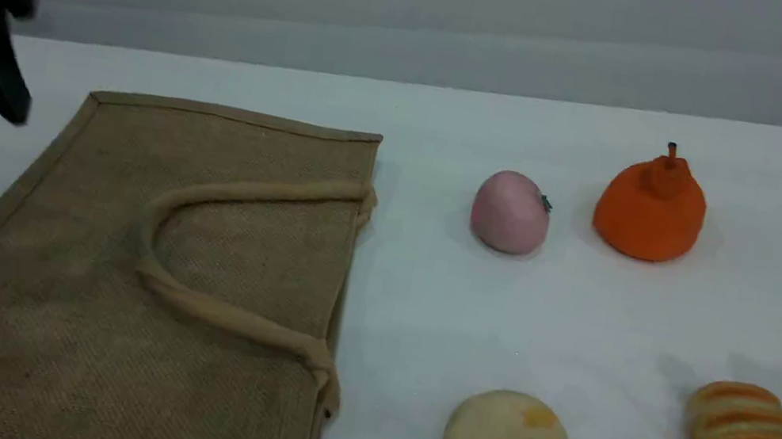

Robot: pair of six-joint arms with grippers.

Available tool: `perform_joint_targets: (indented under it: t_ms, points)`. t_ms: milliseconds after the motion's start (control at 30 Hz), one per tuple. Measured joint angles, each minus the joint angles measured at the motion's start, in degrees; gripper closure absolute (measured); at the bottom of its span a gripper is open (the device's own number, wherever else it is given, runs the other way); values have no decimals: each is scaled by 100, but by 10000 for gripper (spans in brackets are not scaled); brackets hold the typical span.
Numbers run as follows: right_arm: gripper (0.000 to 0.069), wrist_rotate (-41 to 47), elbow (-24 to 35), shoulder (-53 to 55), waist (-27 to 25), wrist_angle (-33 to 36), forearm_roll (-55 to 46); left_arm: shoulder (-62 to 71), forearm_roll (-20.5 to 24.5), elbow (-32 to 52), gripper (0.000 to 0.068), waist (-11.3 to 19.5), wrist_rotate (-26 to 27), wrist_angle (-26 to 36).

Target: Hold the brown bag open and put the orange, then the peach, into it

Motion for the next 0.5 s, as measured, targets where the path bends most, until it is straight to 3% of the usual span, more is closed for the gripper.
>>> perform_joint_targets:
  t_ms: [267,500]
  points:
    - [247,-879,-46,496,0,6,940,1058,-133,-676,241,0,33,18]
    - [247,-1266,-46,656,0,12,1261,1683,-875,-1145,241,-116,652,179]
